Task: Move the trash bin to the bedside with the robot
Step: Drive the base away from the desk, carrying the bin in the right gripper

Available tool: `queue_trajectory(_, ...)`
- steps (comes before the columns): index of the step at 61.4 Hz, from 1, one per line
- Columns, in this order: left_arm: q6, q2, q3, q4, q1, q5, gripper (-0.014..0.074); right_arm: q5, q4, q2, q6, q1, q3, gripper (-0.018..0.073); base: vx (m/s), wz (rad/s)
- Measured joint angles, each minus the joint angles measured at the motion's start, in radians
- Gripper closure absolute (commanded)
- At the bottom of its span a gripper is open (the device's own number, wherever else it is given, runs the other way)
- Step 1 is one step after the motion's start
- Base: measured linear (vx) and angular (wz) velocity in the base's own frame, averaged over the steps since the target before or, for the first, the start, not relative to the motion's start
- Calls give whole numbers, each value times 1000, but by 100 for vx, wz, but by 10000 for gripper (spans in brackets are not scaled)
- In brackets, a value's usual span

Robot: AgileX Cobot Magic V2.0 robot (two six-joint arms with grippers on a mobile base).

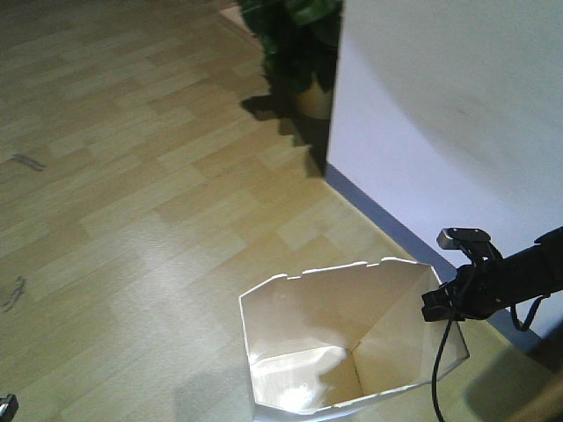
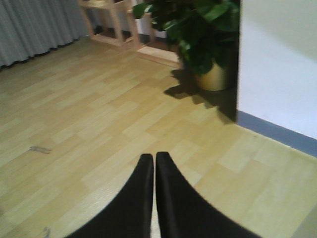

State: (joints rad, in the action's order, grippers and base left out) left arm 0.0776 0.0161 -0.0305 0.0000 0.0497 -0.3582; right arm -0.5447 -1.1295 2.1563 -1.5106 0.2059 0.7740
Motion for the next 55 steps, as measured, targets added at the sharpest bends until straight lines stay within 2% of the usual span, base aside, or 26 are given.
queue_trajectory(55, 0, 0, 0, 0, 0, 0, 603, -8, -4, 0, 0, -2, 0, 562, 23, 62)
